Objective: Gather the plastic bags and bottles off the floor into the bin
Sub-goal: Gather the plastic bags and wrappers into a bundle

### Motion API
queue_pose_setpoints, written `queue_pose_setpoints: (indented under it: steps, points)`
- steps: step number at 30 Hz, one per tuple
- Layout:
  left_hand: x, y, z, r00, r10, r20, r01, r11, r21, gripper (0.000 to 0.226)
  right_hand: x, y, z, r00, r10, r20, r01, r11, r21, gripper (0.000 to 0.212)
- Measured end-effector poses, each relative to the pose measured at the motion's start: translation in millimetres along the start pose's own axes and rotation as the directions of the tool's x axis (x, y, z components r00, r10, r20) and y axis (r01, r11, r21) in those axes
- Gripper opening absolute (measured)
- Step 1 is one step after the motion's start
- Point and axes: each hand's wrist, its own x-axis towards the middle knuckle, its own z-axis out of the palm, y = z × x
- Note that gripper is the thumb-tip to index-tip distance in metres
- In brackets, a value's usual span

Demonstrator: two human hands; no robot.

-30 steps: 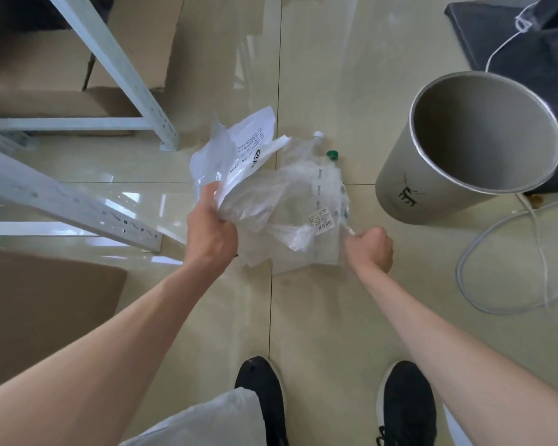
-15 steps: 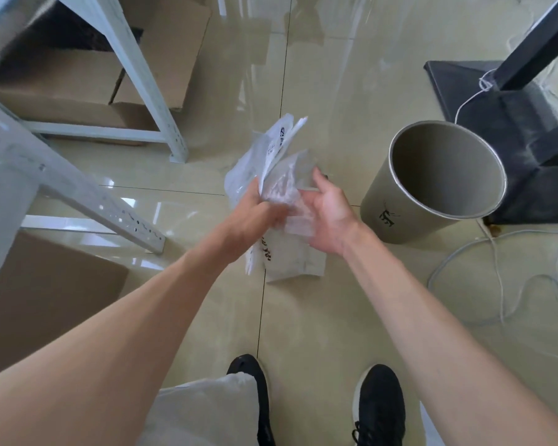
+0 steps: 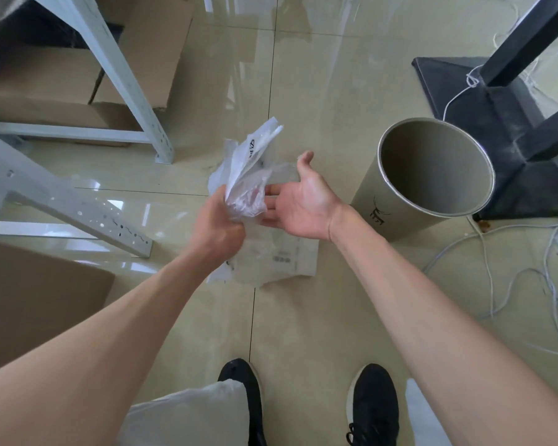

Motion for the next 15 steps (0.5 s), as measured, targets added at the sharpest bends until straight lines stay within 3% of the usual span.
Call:
queue_pose_setpoints:
  steps: [2,4,6,8,9,11,13,15]
  points:
    - [6,-4,4,0.997,-0.007,-0.075,0.008,1.000,0.013,0.040,6,1,-5,0.995,-0.051,-0.082,0.051,0.999,-0.006,0.111]
    - [11,-9,6,0.993,-0.014,-0.120,0.015,1.000,0.011,0.044,13,12,-21,0.927,-0.111,-0.357,0.093,0.993,-0.067,0.083]
    - [19,-14,6,0.985,-0.057,-0.161,0.058,0.998,0.001,0.049,19,32,-44,0.735,-0.186,-0.653,-0.020,0.955,-0.295,0.042]
    - [27,-19,3,0.977,-0.093,-0.194,0.094,0.996,-0.002,0.049,26,59,-73,0.538,-0.263,-0.801,-0.269,0.847,-0.459,0.011]
    - [30,-20,0,0.973,-0.096,-0.209,0.099,0.995,0.003,0.048,29,72,-84,0.463,-0.268,-0.845,-0.337,0.829,-0.447,0.011]
    - [32,-23,-3,0.970,-0.084,-0.228,0.092,0.995,0.027,0.047,38,92,-102,0.366,-0.170,-0.915,-0.368,0.877,-0.310,0.045]
    - [31,-24,-4,0.974,-0.075,-0.215,0.082,0.996,0.024,0.042,48,106,-113,0.391,-0.052,-0.919,-0.347,0.916,-0.200,0.067]
    - [33,-27,-1,0.980,-0.054,-0.191,0.052,0.999,-0.017,0.042,58,115,-120,0.443,-0.006,-0.897,-0.354,0.918,-0.181,0.073]
